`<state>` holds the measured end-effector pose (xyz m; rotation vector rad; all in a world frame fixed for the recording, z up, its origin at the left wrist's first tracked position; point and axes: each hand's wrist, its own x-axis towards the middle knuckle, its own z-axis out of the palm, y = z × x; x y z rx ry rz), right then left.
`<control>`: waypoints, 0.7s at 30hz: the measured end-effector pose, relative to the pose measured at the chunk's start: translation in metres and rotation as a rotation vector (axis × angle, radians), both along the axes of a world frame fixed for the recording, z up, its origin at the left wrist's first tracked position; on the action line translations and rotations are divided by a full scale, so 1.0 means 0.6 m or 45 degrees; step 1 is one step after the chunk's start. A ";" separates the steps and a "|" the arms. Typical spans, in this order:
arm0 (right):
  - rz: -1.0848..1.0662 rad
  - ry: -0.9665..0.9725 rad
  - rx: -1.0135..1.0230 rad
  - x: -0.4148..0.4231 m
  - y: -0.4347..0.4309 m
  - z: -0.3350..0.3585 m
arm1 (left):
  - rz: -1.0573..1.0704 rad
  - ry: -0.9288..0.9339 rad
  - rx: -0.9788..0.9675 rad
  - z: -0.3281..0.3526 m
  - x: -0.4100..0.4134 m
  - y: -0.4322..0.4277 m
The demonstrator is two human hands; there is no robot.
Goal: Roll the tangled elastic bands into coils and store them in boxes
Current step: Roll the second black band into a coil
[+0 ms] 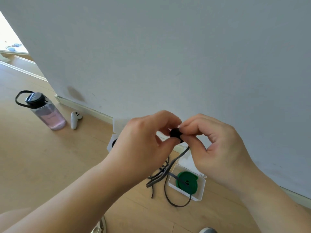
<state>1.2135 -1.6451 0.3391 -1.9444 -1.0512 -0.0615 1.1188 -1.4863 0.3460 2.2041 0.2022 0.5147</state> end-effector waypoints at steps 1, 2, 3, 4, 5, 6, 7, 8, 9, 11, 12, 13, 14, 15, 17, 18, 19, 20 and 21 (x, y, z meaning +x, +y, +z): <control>0.020 -0.043 -0.028 -0.001 0.000 0.000 | -0.007 0.009 -0.015 -0.002 -0.001 -0.002; 0.001 -0.023 -0.006 -0.002 0.000 0.000 | 0.010 0.037 -0.127 -0.002 -0.002 -0.003; -0.054 0.081 0.062 -0.003 0.000 0.003 | 0.046 0.066 -0.297 -0.001 0.000 -0.002; -0.113 0.256 0.170 -0.002 0.000 0.008 | 0.078 0.079 -0.479 0.003 0.002 -0.001; -0.169 0.435 0.279 -0.001 0.000 0.013 | 0.090 0.057 -0.634 0.006 0.005 0.001; -0.197 0.572 0.362 0.000 0.001 0.017 | 0.103 0.013 -0.747 0.008 0.006 0.003; -0.194 0.659 0.406 0.000 0.002 0.020 | 0.117 -0.025 -0.850 0.010 0.007 0.004; -0.173 0.722 0.428 -0.001 0.004 0.021 | 0.122 -0.062 -0.958 0.010 0.007 0.005; -0.146 0.771 0.450 -0.004 0.006 0.021 | 0.116 -0.093 -1.063 0.009 0.007 0.003; -0.126 0.814 0.491 -0.008 0.010 0.019 | 0.101 -0.080 -1.189 0.009 0.006 -0.002; -0.137 0.813 0.498 -0.007 0.010 0.019 | 0.111 -0.038 -1.130 0.008 0.006 -0.003; -0.151 0.800 0.498 -0.006 0.009 0.019 | 0.133 0.020 -0.969 0.008 0.006 -0.003; -0.161 0.781 0.490 -0.004 0.008 0.019 | 0.149 0.079 -0.770 0.006 0.008 -0.002; -0.164 0.743 0.458 -0.001 0.005 0.018 | 0.156 0.124 -0.608 0.006 0.007 -0.002; -0.139 0.583 0.296 0.003 0.000 0.014 | 0.155 0.136 -0.423 0.006 0.006 -0.004; -0.114 0.483 0.188 0.003 -0.001 0.011 | 0.136 0.118 -0.356 0.004 0.004 -0.003; -0.090 0.394 0.094 0.001 -0.002 0.010 | 0.099 0.104 -0.311 0.003 0.003 -0.005; -0.076 0.328 0.033 -0.001 -0.002 0.008 | 0.058 0.105 -0.297 0.001 0.002 -0.008; -0.080 0.306 0.015 -0.003 -0.002 0.008 | 0.035 0.114 -0.330 0.001 0.001 -0.010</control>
